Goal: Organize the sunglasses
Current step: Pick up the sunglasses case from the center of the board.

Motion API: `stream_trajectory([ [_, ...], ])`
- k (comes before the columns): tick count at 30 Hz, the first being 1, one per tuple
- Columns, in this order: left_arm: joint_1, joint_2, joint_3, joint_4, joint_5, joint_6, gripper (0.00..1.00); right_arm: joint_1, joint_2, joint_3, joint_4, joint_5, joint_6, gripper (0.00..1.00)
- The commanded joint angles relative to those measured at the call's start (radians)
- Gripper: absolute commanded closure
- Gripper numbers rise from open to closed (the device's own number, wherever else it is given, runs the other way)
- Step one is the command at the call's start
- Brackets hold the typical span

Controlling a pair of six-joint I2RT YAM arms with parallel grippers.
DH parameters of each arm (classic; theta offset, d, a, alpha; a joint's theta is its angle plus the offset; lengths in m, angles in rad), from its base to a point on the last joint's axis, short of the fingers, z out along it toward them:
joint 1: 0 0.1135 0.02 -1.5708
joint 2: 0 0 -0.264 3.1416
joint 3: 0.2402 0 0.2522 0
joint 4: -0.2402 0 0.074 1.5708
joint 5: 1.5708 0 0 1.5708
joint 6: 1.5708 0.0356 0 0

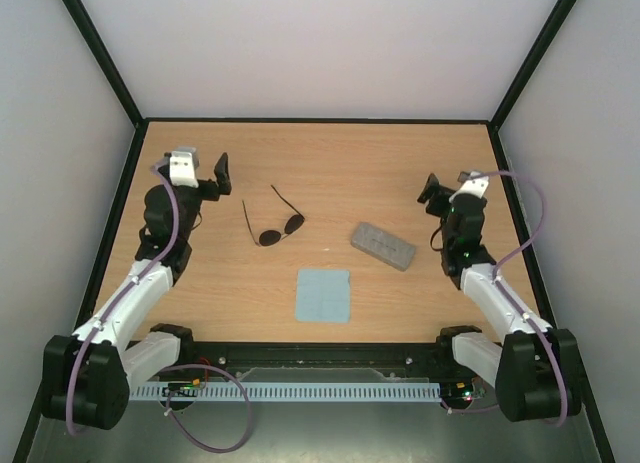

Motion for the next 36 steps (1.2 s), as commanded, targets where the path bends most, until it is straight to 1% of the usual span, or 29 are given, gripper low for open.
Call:
stream_trajectory([
  [1, -0.031, -0.023, 0.104, -0.210, 0.091, -0.133, 0.01, -0.003, -0.005, 0.234, -0.459, -0.090, 0.110, 0.01],
  [4, -0.073, -0.024, 0.177, -0.332, 0.091, -0.176, 0.01, -0.003, 0.002, 0.354, -0.590, -0.101, 0.145, 0.01],
  [7, -0.127, -0.031, 0.229, -0.402, 0.032, -0.213, 0.00, -0.003, -0.024, 0.406, -0.622, -0.126, 0.159, 0.01],
  [10, -0.146, -0.054, 0.254, -0.432, -0.015, -0.301, 0.01, -0.003, -0.032, 0.449, -0.669, -0.205, 0.162, 0.01],
  [13, -0.144, -0.069, 0.281, -0.489, -0.021, -0.382, 0.00, -0.005, -0.014, 0.490, -0.769, -0.161, 0.250, 0.01],
  [17, -0.143, -0.077, 0.342, -0.619, 0.030, -0.433, 0.00, -0.004, 0.121, 0.598, -0.919, -0.228, 0.196, 0.01],
  [19, -0.127, -0.076, 0.355, -0.678, 0.115, -0.452, 0.00, -0.004, 0.208, 0.616, -0.963, -0.265, 0.181, 0.01],
  [21, -0.111, -0.078, 0.344, -0.718, 0.145, -0.501, 0.00, -0.004, 0.289, 0.615, -0.982, -0.294, 0.188, 0.01],
  [23, -0.094, -0.094, 0.298, -0.698, 0.183, -0.547, 0.01, -0.005, 0.347, 0.584, -0.954, -0.338, 0.199, 0.02],
  [26, -0.049, -0.108, 0.228, -0.616, 0.325, -0.568, 0.00, -0.002, 0.407, 0.540, -0.900, -0.385, 0.229, 0.01],
  [29, -0.044, -0.081, 0.206, -0.611, 0.402, -0.591, 0.00, 0.007, 0.429, 0.507, -0.866, -0.382, 0.248, 0.01],
  [33, -0.044, -0.073, 0.123, -0.480, 0.531, -0.658, 0.00, 0.036, 0.441, 0.452, -0.828, -0.382, 0.259, 0.01],
  [36, -0.046, -0.071, 0.085, -0.437, 0.564, -0.688, 0.00, 0.075, 0.435, 0.391, -0.795, -0.381, 0.276, 0.01],
])
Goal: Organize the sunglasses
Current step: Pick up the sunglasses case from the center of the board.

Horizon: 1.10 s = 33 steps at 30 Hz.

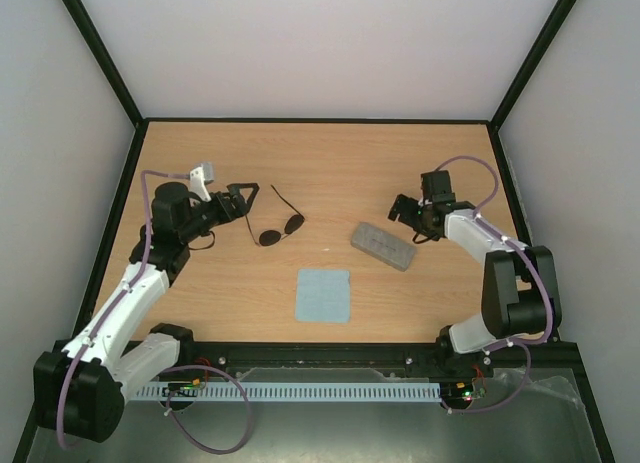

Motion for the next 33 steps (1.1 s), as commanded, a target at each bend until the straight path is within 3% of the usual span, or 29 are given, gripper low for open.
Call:
stream_trajectory([
  [1, 0.000, 0.002, -0.045, 0.110, 0.129, -0.072, 0.00, 0.060, -0.007, -0.084, 0.040, -0.024, 0.040, 0.01],
  [8, -0.006, 0.004, -0.042, 0.108, 0.147, -0.073, 0.00, 0.151, -0.045, -0.156, 0.077, -0.032, 0.077, 0.02],
  [19, -0.036, 0.010, -0.034, 0.094, 0.139, -0.060, 0.00, 0.190, -0.229, -0.279, 0.043, -0.055, 0.109, 0.01],
  [33, -0.091, 0.030, -0.024, 0.075, 0.104, -0.059, 0.00, 0.262, -0.318, -0.304, 0.014, -0.067, 0.144, 0.01],
])
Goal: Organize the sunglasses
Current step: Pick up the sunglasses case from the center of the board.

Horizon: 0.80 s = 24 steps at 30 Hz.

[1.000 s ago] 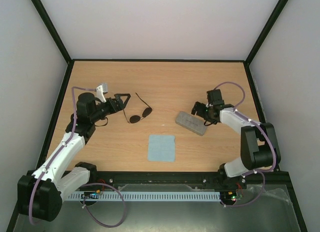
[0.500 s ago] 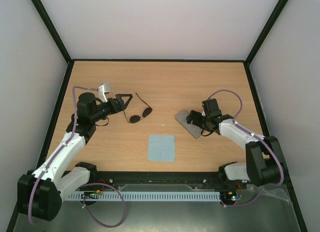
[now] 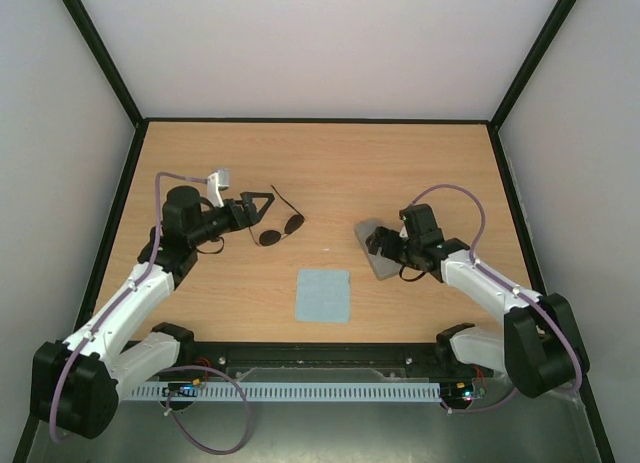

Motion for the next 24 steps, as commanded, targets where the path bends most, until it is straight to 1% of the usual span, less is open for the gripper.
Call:
stream_trajectory([
  [1, -0.011, 0.016, 0.029, -0.004, -0.010, 0.003, 0.00, 0.022, -0.031, -0.001, -0.068, 0.009, 0.021, 0.01],
  [6, -0.015, 0.029, 0.047, -0.042, -0.026, 0.019, 0.01, 0.022, -0.037, 0.063, -0.143, 0.083, -0.001, 0.01],
  [10, -0.014, 0.047, 0.061, -0.054, -0.020, 0.013, 0.00, 0.022, -0.012, 0.123, -0.201, 0.100, -0.049, 0.02],
  [16, -0.009, 0.095, 0.046, 0.016, 0.054, -0.033, 0.00, 0.026, 0.054, 0.192, -0.272, 0.077, -0.100, 0.02],
  [18, -0.008, 0.113, 0.050, 0.016, 0.064, -0.032, 0.00, 0.039, 0.081, 0.217, -0.304, 0.094, -0.117, 0.01],
  [20, -0.010, 0.132, 0.066, -0.010, 0.065, -0.014, 0.01, 0.062, 0.119, 0.248, -0.343, 0.133, -0.139, 0.01],
  [24, -0.007, 0.159, 0.087, -0.095, 0.024, 0.007, 0.01, 0.116, 0.186, 0.292, -0.404, 0.207, -0.169, 0.02],
])
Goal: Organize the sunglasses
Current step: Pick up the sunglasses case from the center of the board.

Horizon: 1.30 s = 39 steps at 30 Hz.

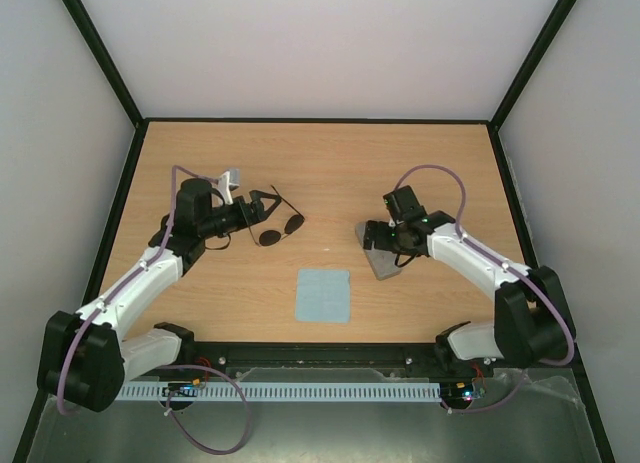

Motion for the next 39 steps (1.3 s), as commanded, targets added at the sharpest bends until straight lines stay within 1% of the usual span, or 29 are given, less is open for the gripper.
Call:
stream_trajectory([
  [1, 0.003, 0.016, 0.043, -0.078, -0.012, 0.020, 0.00, 0.056, 0.060, 0.053, -0.144, 0.092, -0.055, 0.01],
  [3, 0.003, 0.006, 0.036, -0.088, -0.026, 0.022, 0.01, 0.076, 0.072, 0.057, -0.152, 0.113, -0.058, 0.00],
  [7, 0.005, -0.003, 0.036, -0.123, -0.071, 0.028, 0.00, 0.091, 0.099, 0.058, -0.155, 0.133, -0.067, 0.05],
  [13, 0.010, 0.059, 0.061, -0.147, -0.017, 0.039, 0.00, 0.114, 0.152, 0.075, -0.159, 0.154, -0.081, 0.09],
  [17, 0.011, 0.066, 0.053, -0.132, -0.020, 0.033, 0.01, 0.138, 0.189, 0.082, -0.157, 0.171, -0.087, 0.12],
  [22, 0.012, 0.071, 0.061, -0.136, -0.016, 0.038, 0.01, 0.144, 0.205, 0.072, -0.144, 0.178, -0.080, 0.21],
  [24, 0.012, 0.069, 0.064, -0.140, -0.017, 0.041, 0.00, 0.144, 0.204, 0.075, -0.145, 0.181, -0.080, 0.26],
  [30, 0.011, 0.075, 0.069, -0.141, -0.014, 0.040, 0.00, 0.144, 0.201, 0.091, -0.153, 0.192, -0.081, 0.30],
  [32, 0.011, 0.075, 0.069, -0.141, -0.014, 0.040, 0.01, 0.144, 0.201, 0.092, -0.154, 0.197, -0.083, 0.32],
  [37, 0.011, 0.082, 0.069, -0.147, -0.007, 0.044, 0.01, 0.144, 0.190, 0.085, -0.150, 0.204, -0.079, 0.42],
  [39, 0.011, 0.096, 0.068, -0.148, 0.007, 0.041, 0.00, 0.144, 0.161, 0.081, -0.137, 0.194, -0.072, 0.43],
])
